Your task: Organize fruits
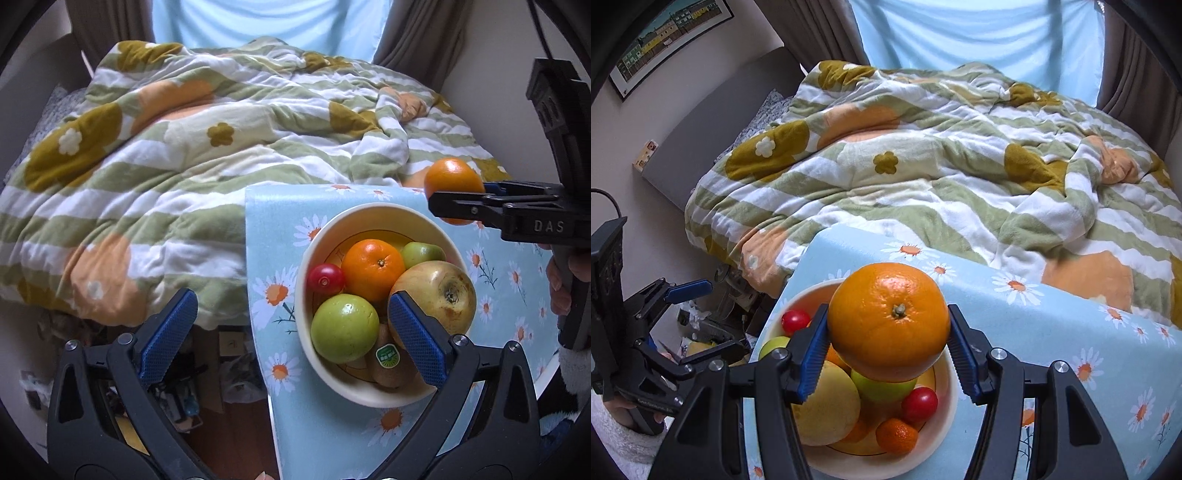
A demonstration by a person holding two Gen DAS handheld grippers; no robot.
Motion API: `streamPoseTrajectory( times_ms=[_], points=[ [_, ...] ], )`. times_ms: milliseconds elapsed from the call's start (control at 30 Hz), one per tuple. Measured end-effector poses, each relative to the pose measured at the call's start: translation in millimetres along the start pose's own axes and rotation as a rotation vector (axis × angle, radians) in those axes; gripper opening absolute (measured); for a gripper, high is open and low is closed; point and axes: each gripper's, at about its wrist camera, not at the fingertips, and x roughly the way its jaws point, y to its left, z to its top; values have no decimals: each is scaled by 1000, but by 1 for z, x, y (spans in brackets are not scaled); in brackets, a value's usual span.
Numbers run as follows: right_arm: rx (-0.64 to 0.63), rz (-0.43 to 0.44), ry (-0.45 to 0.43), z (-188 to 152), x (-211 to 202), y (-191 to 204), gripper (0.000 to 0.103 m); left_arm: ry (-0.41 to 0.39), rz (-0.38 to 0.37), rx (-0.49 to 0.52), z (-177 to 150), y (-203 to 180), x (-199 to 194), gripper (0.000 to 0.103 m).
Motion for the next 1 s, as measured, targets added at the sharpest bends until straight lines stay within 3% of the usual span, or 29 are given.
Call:
streamPoseTrajectory(
  times_ms=[467,533,600,633,1000],
  points=[
    [101,35,140,4,49,1,56,3,18,39,-15,-2,1,103],
    [129,61,125,4,50,-1,63,2,28,56,-17,-4,2,103],
    [150,88,96,5,45,-3,90,3,45,70,-19,-6,1,103],
    [152,89,83,5,42,-3,93,4,50,73,-20,-7,1,103],
    [88,44,-17,-11,-15,1,94,-18,83,68,-27,-43,-26,103]
  ],
)
